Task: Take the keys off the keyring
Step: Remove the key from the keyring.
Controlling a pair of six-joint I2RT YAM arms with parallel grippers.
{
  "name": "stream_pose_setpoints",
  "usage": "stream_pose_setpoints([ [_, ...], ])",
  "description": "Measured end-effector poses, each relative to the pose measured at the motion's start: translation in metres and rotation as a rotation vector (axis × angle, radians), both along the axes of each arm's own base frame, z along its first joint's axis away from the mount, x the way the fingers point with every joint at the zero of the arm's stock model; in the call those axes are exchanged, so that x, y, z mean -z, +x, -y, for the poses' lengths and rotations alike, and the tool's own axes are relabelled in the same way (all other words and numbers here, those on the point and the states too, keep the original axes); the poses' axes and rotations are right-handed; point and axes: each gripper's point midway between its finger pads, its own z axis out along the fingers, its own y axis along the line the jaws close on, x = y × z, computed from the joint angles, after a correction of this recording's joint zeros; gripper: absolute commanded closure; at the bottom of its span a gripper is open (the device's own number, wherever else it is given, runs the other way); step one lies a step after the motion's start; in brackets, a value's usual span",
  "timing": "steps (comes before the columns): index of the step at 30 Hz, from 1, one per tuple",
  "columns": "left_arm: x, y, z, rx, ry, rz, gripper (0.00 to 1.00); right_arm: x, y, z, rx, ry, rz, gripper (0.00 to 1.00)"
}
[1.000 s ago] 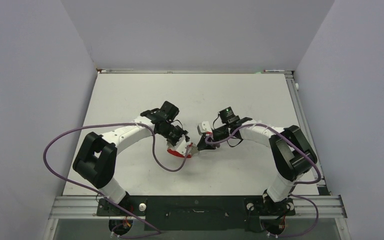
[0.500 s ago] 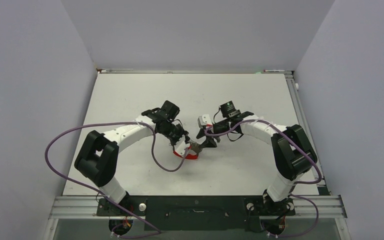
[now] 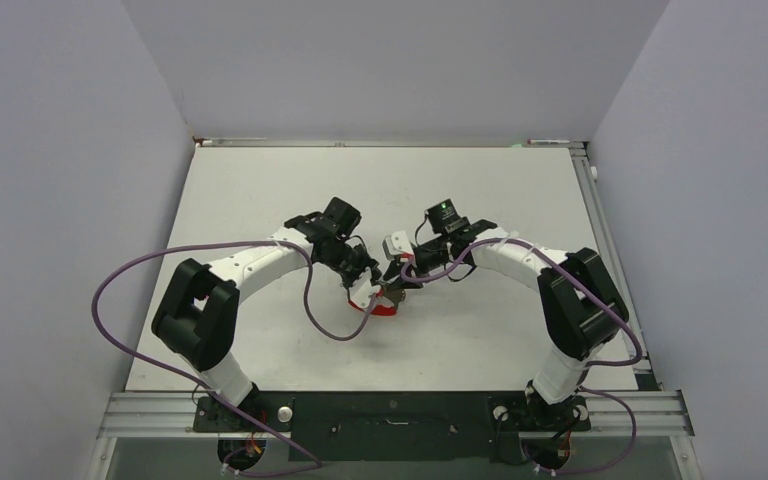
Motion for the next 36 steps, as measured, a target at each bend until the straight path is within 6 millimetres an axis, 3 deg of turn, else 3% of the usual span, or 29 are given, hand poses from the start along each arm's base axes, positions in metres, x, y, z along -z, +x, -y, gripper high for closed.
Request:
stream_pose_setpoints([
  [14, -0.002, -0.003, -0.004, 0.0, 0.01, -0.025, 1.0, 0.013, 0.012, -0.002, 0.035, -0.04, 0.065, 0.75],
  [19, -0.003, -0.002, -0.005, -0.004, 0.01, -0.027, 1.0, 0.012, 0.013, -0.006, 0.037, -0.037, 0.077, 0.94],
  [28, -0.003, 0.0, -0.01, -0.043, 0.014, -0.021, 1.0, 0.015, 0.016, -0.004, 0.078, -0.015, 0.04, 0.95],
  [36, -0.004, -0.002, -0.018, -0.085, 0.028, 0.022, 1.0, 0.017, 0.019, 0.002, 0.198, 0.077, -0.126, 0.95],
])
